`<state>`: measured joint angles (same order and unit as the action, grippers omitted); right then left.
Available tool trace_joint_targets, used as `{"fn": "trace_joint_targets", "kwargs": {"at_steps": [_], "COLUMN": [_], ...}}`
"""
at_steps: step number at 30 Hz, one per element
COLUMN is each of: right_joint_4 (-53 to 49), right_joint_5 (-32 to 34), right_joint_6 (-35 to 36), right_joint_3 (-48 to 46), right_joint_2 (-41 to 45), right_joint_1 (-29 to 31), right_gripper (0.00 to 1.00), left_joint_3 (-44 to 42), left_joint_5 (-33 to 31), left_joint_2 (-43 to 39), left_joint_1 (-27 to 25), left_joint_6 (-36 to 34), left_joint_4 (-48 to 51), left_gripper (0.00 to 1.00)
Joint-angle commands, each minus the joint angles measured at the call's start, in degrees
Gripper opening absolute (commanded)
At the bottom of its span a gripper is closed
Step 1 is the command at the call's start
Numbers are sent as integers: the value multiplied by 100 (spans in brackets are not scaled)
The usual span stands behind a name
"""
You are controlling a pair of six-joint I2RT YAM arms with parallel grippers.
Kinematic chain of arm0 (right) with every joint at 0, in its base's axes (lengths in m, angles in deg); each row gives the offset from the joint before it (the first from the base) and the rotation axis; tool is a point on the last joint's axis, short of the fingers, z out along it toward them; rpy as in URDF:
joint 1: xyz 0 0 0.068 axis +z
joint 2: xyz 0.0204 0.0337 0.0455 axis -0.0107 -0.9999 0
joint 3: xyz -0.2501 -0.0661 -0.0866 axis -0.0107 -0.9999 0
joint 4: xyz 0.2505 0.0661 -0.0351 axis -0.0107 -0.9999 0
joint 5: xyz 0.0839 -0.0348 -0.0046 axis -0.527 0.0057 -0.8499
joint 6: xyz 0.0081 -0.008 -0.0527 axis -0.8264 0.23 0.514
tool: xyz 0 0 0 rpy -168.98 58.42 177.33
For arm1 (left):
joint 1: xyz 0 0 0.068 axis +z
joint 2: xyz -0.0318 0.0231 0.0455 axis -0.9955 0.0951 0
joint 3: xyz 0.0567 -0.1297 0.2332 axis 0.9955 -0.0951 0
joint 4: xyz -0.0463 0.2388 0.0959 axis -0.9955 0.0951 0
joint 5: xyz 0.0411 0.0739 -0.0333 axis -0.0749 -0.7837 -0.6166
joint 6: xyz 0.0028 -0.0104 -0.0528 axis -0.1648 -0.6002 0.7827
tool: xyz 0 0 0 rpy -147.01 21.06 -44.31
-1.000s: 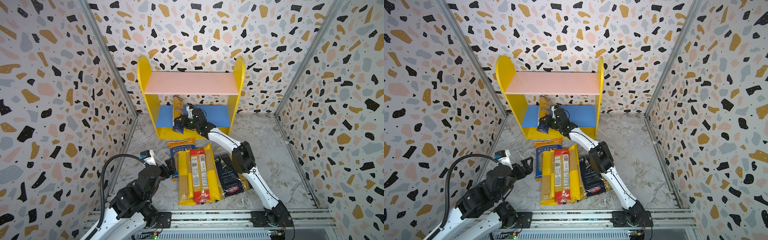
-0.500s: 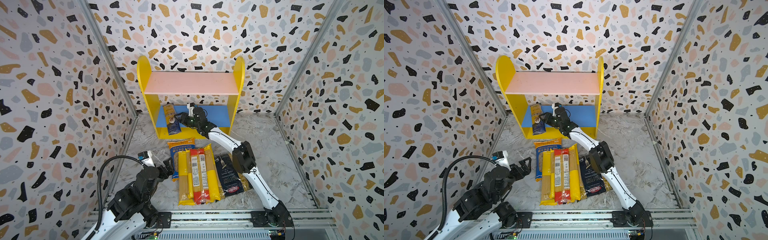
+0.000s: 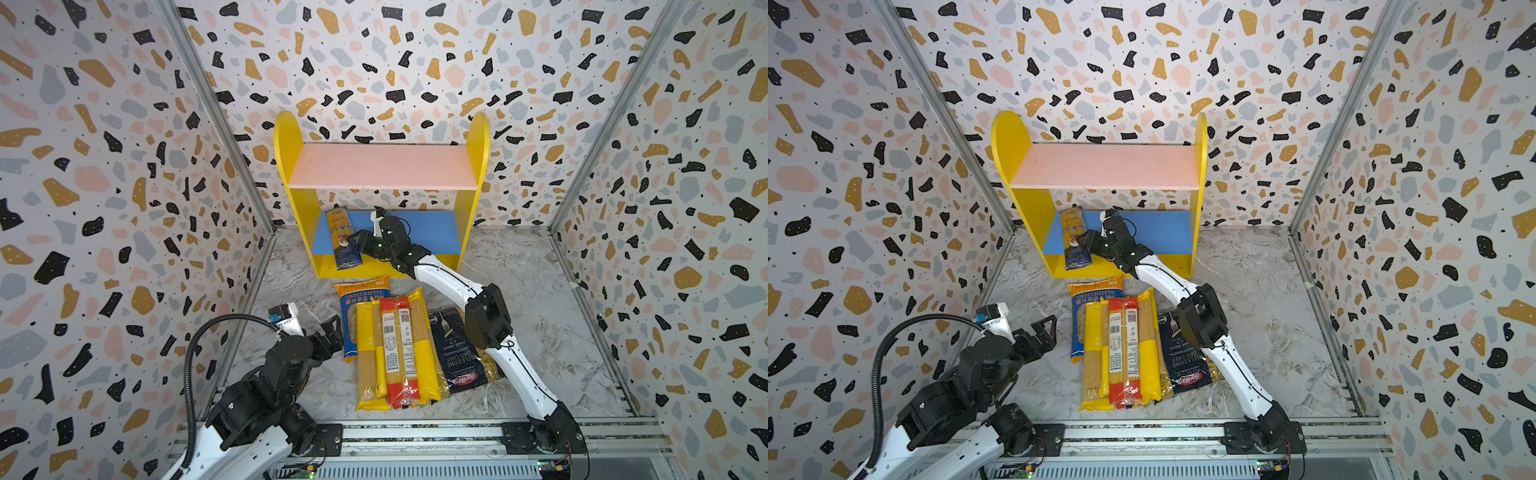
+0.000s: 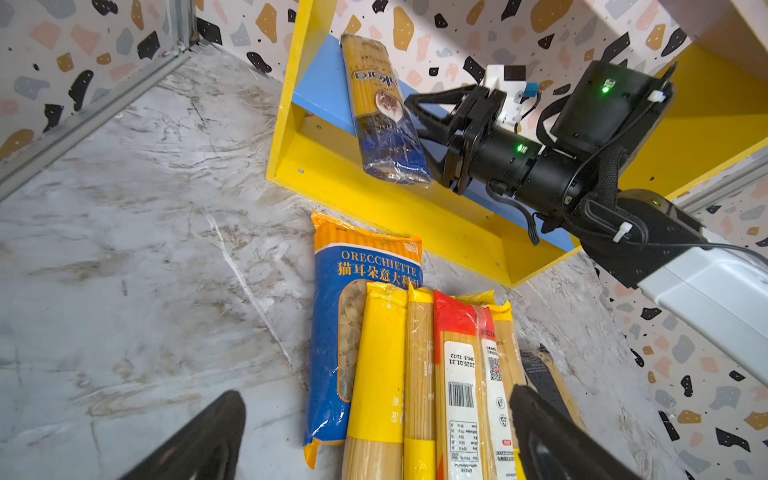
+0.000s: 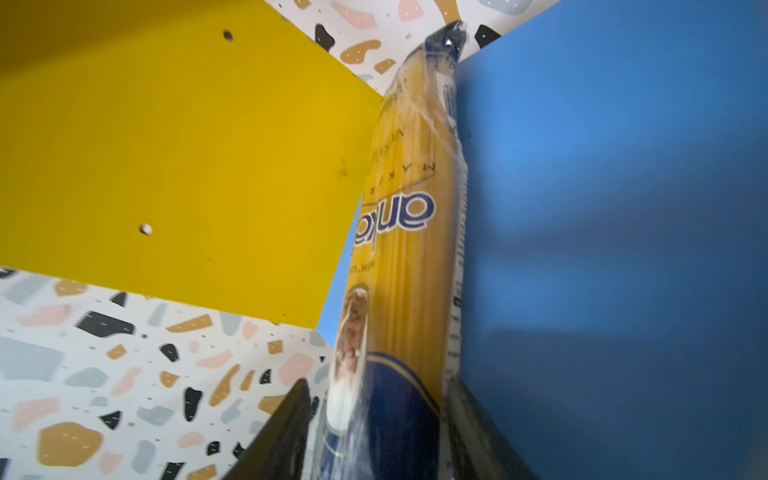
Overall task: Place and organize the pasta boxes and bags onto the shelf
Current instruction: 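Stand the ankara pack upright against the shelf side and adjust it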
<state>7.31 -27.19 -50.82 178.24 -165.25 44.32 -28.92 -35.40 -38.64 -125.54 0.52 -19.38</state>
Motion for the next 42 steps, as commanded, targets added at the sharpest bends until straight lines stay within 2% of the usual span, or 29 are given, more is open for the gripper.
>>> {"fn": "trace_joint_targets", "kwargs": {"at_steps": [1, 4, 10, 25, 42], "right_joint_4": [-490, -378, -1087, -1493, -865], "right_joint_5": [482, 352, 105, 106, -406], "right_joint_6": [787, 873, 1041, 1395, 961], "right_joint_3": [-364, -754, 66, 102, 216], "right_joint_2": [1063, 1329, 890, 673, 196], "right_joint_1": [37, -27, -28, 13, 187], "right_gripper": [53, 53, 53, 57, 56], "left_joint_3": [341, 492, 1141, 1157, 1011], "left_joint_5": [-253, -406, -945, -836, -840], "left_joint_2": [3, 82, 210, 549, 252], "left_joint_1": [-23, -22, -23, -23, -23], "left_joint_6": [-147, -181, -367, -284, -288], "left_joint_4": [134, 227, 568, 462, 630], "left_gripper": [100, 100, 100, 100, 100]}}
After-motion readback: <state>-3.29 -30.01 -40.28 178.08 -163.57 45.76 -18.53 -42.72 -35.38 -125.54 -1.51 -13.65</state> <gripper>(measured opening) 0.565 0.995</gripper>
